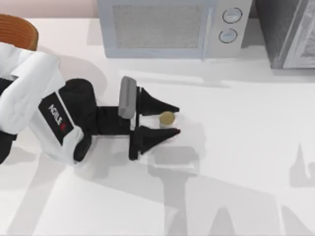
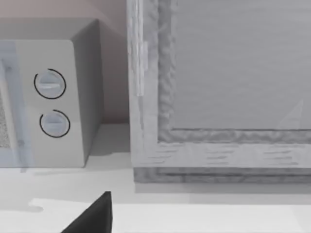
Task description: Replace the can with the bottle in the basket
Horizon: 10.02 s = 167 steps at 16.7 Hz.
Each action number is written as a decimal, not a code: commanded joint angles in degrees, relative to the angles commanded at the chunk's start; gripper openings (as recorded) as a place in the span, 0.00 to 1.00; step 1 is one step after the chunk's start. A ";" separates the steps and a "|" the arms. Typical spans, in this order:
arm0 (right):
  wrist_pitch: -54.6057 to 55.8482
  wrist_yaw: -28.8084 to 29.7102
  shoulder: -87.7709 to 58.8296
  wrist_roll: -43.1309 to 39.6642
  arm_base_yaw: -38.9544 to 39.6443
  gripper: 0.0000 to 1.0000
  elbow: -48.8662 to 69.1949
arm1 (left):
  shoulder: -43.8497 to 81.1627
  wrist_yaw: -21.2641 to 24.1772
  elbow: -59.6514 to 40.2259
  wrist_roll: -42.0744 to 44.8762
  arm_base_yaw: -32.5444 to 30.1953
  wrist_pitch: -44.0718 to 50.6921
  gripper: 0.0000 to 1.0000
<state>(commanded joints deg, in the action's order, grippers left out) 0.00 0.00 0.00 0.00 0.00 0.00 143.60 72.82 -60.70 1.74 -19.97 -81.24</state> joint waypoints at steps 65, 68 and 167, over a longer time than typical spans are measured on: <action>0.00 0.00 0.00 0.00 0.00 1.00 0.00 | -79.97 -52.78 59.44 3.32 39.30 25.65 1.00; 0.00 0.00 0.00 0.00 0.00 1.00 0.00 | -63.75 -47.67 58.85 4.61 43.65 12.02 1.00; 0.00 0.00 0.00 0.00 0.00 1.00 0.00 | -45.37 -57.14 -6.06 2.68 34.22 61.76 0.53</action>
<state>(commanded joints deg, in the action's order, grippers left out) 0.00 0.00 0.00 0.00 0.00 0.00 98.23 15.68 -66.76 4.43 14.25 -19.48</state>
